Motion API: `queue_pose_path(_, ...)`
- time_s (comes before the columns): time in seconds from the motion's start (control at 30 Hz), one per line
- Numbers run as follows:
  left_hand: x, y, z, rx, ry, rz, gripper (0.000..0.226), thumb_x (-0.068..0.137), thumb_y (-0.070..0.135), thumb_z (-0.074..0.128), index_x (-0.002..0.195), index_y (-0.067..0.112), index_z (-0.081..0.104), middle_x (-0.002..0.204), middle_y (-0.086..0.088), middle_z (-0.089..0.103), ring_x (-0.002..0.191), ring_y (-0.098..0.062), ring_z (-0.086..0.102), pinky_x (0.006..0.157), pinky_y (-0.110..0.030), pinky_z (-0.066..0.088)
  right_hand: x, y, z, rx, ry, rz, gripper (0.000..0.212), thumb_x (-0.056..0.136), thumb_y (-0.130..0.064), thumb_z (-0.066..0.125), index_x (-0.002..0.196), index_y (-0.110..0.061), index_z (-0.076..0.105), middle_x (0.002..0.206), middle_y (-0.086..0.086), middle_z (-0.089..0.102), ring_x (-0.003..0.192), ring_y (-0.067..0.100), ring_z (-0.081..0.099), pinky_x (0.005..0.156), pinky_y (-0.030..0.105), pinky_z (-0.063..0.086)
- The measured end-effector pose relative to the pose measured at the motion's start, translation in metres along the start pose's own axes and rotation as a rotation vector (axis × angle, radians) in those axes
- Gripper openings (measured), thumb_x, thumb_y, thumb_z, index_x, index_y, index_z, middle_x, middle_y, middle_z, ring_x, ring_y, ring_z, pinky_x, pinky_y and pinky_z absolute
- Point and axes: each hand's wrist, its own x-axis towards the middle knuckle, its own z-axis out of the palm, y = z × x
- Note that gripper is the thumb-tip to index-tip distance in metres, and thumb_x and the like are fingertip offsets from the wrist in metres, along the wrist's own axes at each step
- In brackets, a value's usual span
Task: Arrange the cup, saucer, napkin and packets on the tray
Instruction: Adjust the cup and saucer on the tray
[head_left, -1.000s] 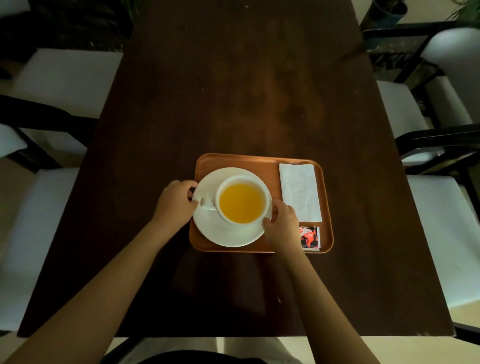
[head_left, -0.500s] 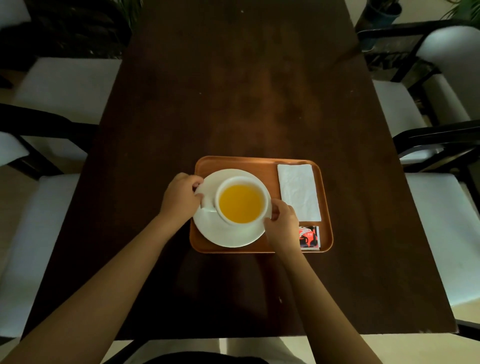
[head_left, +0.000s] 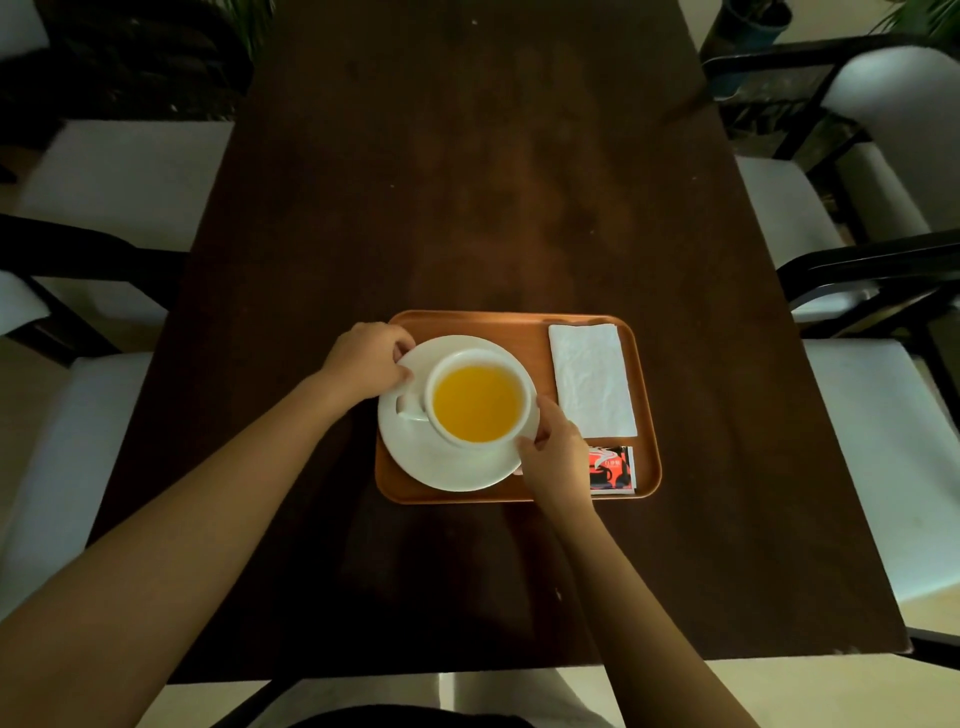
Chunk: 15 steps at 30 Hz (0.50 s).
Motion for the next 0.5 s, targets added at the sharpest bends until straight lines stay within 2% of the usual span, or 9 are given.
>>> queue_pose_path(0.13, 0.001, 0.002, 0.0, -0.043, -0.012, 0.005, 0.034, 0.077, 0.017, 0.069, 0.11, 0.019, 0.061, 0.08, 0.01, 0.054, 0.076, -0.009, 0.054, 0.065, -0.025, 0.04, 0.004, 0.001, -0.001, 0.01, 0.013, -0.017, 0.044, 0.09, -0.013, 0.055, 0.133, -0.02, 0.046, 0.127, 0.005, 0.058, 0.115, 0.024, 0.054, 0.098, 0.047, 0.048)
queue_pose_path(0.3, 0.002, 0.009, 0.0, -0.05, -0.002, 0.016, 0.036, 0.078, 0.016, 0.068, 0.113, 0.017, 0.06, 0.098, -0.001, 0.065, 0.081, -0.012, 0.054, 0.071, -0.028, 0.042, 0.01, 0.003, -0.004, 0.007, 0.022, 0.002, 0.044, 0.091, -0.015, 0.054, 0.133, -0.022, 0.046, 0.127, 0.005, 0.058, 0.115, 0.024, 0.055, 0.098, 0.045, 0.047)
queue_pose_path(0.5, 0.002, 0.011, 0.0, -0.066, 0.009, 0.003, 0.033, 0.078, 0.017, 0.069, 0.11, 0.018, 0.061, 0.089, 0.003, 0.061, 0.078, -0.011, 0.054, 0.069, -0.028, 0.042, 0.015, 0.001, -0.007, -0.011, 0.035, -0.007, 0.041, 0.091, -0.015, 0.053, 0.132, -0.022, 0.047, 0.127, 0.006, 0.058, 0.112, 0.025, 0.056, 0.098, 0.047, 0.048)
